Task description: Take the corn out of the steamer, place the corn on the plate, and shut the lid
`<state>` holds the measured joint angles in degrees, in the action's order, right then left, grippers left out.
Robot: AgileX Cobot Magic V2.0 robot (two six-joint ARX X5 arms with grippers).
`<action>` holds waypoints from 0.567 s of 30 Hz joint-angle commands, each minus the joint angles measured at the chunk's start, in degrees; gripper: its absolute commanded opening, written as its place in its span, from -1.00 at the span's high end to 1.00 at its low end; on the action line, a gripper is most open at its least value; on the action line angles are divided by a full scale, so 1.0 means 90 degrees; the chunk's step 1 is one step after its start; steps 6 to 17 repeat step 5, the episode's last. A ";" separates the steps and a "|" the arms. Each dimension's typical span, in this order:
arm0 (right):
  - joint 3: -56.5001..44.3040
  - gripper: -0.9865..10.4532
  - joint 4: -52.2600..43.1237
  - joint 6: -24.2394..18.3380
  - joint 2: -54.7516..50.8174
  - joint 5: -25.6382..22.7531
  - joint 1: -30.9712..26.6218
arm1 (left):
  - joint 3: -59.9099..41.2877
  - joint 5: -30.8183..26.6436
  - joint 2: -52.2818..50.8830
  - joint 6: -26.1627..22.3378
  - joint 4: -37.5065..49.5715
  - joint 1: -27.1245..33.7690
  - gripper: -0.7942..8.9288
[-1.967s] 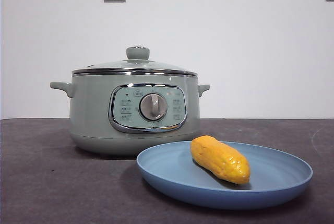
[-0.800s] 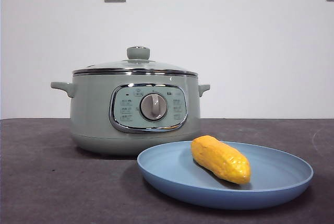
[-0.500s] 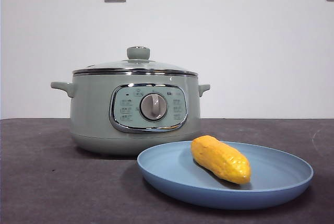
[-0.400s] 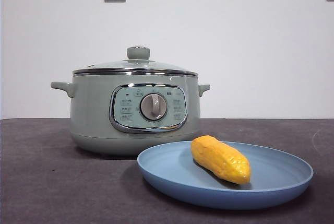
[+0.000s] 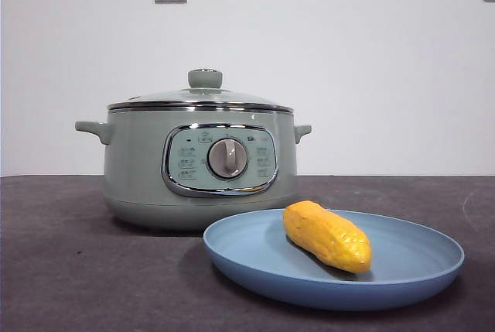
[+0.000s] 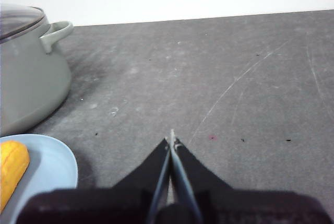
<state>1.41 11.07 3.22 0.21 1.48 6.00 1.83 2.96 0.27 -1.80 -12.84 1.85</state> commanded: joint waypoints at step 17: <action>-0.0090 0.82 -0.0022 0.0039 -0.0012 -0.0019 -0.0002 | -0.0085 0.0017 -0.0017 0.0061 0.0019 0.0019 0.84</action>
